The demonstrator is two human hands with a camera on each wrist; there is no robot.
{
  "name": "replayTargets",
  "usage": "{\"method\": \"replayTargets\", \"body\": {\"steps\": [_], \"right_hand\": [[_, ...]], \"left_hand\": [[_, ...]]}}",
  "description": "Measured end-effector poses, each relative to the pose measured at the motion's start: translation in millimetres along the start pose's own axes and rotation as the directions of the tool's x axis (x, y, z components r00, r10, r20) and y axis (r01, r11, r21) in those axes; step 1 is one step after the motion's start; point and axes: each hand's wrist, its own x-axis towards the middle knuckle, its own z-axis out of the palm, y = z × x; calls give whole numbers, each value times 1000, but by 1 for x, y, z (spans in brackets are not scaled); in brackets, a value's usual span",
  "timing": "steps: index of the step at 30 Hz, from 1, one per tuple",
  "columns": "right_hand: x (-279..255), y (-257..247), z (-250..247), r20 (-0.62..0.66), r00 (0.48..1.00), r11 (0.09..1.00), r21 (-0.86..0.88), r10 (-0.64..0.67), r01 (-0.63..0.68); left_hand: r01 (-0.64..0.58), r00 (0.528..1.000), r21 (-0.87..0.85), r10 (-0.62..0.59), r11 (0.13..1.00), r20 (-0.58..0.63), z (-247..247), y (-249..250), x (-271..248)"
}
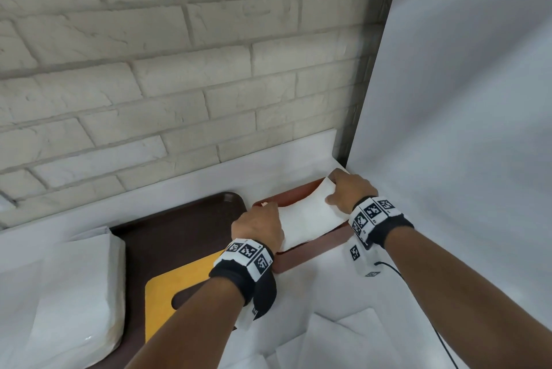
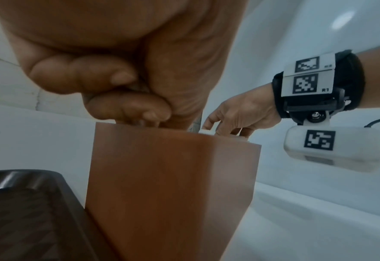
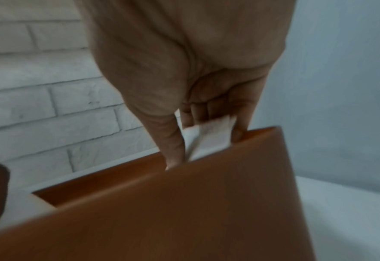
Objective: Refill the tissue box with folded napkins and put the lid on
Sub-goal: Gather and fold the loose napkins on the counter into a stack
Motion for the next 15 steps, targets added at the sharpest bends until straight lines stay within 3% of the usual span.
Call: {"method": "replayTargets", "body": {"steps": [3, 7, 15], "right_hand": [[-4, -5, 4, -46, 998, 992, -119, -44, 39], [-9, -9, 8, -150, 981, 983, -152, -124, 101], [-34, -20, 3, -149, 967, 961, 153, -208, 230]], "left_hand": [[-25, 1000, 65, 25, 998, 5, 3, 2, 1], [-52, 998, 155, 55, 987, -16, 4, 5, -1], [-96, 974, 93, 113, 991, -196, -21, -4, -26]]}}
